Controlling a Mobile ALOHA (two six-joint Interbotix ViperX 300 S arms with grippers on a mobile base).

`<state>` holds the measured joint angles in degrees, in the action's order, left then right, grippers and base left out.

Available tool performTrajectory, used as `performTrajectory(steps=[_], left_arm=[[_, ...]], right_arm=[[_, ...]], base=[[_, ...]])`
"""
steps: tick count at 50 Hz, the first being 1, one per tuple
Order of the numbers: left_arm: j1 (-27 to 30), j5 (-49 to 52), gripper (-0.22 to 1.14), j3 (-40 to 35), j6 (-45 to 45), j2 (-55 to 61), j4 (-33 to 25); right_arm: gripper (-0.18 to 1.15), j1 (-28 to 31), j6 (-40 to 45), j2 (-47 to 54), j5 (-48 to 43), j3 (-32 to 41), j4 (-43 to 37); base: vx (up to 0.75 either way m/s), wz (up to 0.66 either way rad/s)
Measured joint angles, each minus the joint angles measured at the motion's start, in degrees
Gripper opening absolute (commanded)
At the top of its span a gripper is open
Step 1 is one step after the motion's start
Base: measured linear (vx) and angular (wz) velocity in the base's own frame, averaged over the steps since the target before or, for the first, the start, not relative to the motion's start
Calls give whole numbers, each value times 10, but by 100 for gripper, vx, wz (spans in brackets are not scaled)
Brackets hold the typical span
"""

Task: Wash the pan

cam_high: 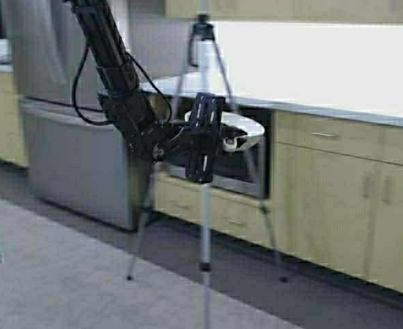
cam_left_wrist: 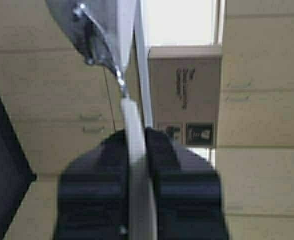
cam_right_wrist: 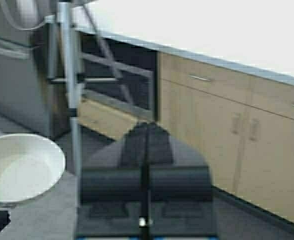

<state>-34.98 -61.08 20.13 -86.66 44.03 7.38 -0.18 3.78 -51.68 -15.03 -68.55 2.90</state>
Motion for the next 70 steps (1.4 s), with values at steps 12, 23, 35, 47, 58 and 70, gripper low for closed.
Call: performTrajectory(steps=[12, 23, 35, 47, 58, 70], left_arm=[[4, -7, 2, 14, 0, -25, 0], [9, -8, 2, 35, 1, -44, 0], [8, -14, 2, 54, 1, -44, 2], [21, -25, 2, 85, 1, -71, 4], [57, -25, 2, 134, 0, -94, 4], [119, -44, 2, 173, 1, -106, 18]], right_arm=[[6, 0, 0, -1, -1, 1, 0], [6, 0, 1, 0, 0, 1, 0], [6, 0, 5, 5, 0, 0, 0], [6, 0, 12, 4, -1, 0, 0], [6, 0, 29, 4, -1, 1, 0], [6, 0, 29, 4, 0, 0, 10]], base=[[20, 63], [18, 59], [17, 56], [19, 63], [18, 50], [18, 39]])
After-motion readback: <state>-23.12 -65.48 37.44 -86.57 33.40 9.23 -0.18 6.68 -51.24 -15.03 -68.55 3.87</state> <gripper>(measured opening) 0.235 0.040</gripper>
